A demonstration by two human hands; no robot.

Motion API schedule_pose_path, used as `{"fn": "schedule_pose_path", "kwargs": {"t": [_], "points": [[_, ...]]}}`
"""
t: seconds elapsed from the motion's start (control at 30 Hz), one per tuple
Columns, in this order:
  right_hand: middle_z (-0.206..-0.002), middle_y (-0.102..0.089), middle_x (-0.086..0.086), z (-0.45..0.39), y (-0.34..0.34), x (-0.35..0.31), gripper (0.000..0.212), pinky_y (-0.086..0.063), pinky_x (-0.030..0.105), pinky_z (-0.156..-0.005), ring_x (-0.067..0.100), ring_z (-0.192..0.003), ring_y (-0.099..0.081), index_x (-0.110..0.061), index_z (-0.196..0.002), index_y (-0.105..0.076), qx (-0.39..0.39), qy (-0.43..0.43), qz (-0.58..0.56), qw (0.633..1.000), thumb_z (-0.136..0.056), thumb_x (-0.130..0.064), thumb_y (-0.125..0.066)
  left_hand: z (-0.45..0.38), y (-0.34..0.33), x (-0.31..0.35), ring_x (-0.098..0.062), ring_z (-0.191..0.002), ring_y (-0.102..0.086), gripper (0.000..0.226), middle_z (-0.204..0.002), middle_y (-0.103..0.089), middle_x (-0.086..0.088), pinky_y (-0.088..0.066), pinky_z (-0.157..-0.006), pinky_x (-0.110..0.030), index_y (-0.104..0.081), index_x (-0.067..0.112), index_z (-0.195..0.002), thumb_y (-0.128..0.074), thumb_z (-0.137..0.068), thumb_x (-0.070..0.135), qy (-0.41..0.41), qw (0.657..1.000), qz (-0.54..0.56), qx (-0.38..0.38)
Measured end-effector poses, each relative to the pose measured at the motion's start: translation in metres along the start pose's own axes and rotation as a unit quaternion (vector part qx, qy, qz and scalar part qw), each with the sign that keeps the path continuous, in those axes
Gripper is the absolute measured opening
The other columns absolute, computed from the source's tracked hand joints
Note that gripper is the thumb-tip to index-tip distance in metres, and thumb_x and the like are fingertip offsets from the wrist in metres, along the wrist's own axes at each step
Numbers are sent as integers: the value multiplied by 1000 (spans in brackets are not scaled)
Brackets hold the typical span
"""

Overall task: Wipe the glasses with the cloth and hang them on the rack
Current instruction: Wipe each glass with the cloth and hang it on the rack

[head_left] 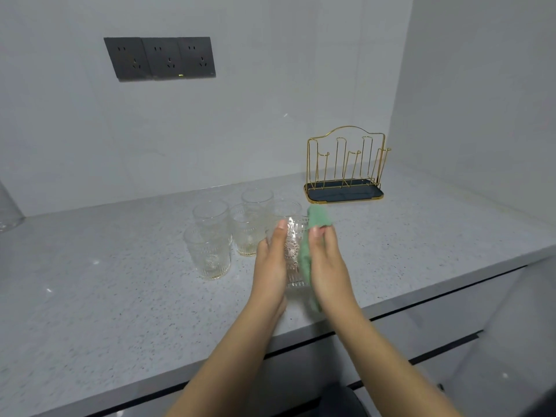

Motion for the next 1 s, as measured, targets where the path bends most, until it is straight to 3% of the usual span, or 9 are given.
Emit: {"fn": "schedule_pose_path", "kwargs": {"t": [0.1,0.17,0.27,0.43,0.53,0.63,0.73,0.9,1.0], "points": [[-134,-49,-14,17,-10,4,46,-44,16,-91,-3,-117,-48,-34,-133,-38,-23,54,56,997,-93,-55,-31,-3,2,-3,-20,-115,-64,85,-125,-67,-3,-47,-104,-48,-59,17,-128,-63,-66,75,22,1000,14,-4],[-125,-54,-10,2,-3,10,41,-44,17,-90,2,-108,-53,-31,-125,-42,-1,-1,39,999,-94,-54,-28,2,-1,-2,-8,-119,-57,77,-133,-59,6,-42,-106,-34,-53,19,-134,-61,-76,69,20,999,-15,-20],[-131,-53,-5,-18,4,13,54,-37,35,-106,13,-119,-50,-31,-130,-46,11,-106,-47,993,-92,-60,-20,1,-2,-8,13,-99,-47,40,-114,-52,24,-36,-85,-13,-50,28,-125,-51,-93,53,14,999,-25,-34],[-102,-47,-27,14,-8,5,21,-34,-2,-73,-6,-92,-49,-36,-114,-36,-20,-80,-7,997,-98,-42,-24,-12,6,4,-11,-129,-53,98,-137,-59,5,-33,-115,-38,-59,23,-132,-66,-56,84,29,999,16,-39],[-136,-44,-12,1,1,6,47,-28,18,-99,8,-124,-42,-30,-139,-33,15,-92,-50,994,-98,-47,-18,-4,1,14,5,-121,-47,49,-132,-53,20,-25,-106,-19,-47,29,-137,-45,-95,55,-5,995,-60,-74],[-149,-34,-5,-9,4,4,49,-22,22,-98,14,-135,-32,-29,-143,-27,30,-90,-43,995,-98,-47,-16,-4,1,8,-7,-143,-29,57,-155,-34,9,-19,-112,-24,-31,19,-151,-27,-103,49,-6,985,-152,-81],[-145,-36,-6,-4,3,2,50,-22,21,-96,14,-133,-35,-30,-145,-23,30,-91,-35,995,-98,-46,-17,-7,1,4,-13,-138,-34,67,-152,-35,4,-25,-108,-29,-24,23,-152,-31,-96,60,17,986,-144,-83],[-95,-49,-24,13,-3,1,15,-37,3,-69,-12,-81,-52,-40,-109,-35,-9,-67,17,998,-99,-41,-25,-5,4,1,-9,-116,-47,72,-136,-47,7,-35,-91,-24,-35,18,-143,-65,-86,49,37,994,-84,-67],[-118,-50,-18,6,-1,1,36,-33,10,-88,4,-110,-50,-32,-130,-38,-8,-57,18,998,-99,-43,-24,-7,5,-3,-5,-116,-55,42,-128,-59,10,-40,-87,-16,-55,19,-128,-57,-93,42,33,995,-68,-57]]}}
Point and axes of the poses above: each hand's wrist, its own z-axis away from the middle knuckle, its own y-axis out of the back of the hand, x = y × z, the point moved 4 cm from there along -z, towards the middle knuckle
